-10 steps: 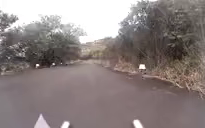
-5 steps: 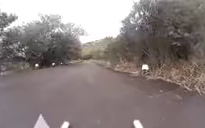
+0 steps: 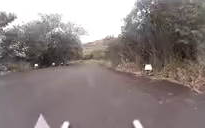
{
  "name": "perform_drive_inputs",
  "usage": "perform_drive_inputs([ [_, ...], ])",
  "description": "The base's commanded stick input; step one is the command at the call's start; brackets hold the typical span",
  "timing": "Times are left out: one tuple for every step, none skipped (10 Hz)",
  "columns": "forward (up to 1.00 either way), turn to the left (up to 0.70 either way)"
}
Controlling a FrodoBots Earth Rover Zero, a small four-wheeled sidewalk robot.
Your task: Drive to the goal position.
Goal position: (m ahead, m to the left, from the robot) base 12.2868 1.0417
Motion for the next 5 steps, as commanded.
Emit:
perform_drive_inputs([
  [0.5, 0.0],
  [0.5, 0.0],
  [0.5, 0.0],
  [0.5, 0.0],
  [0.5, 0.0],
])
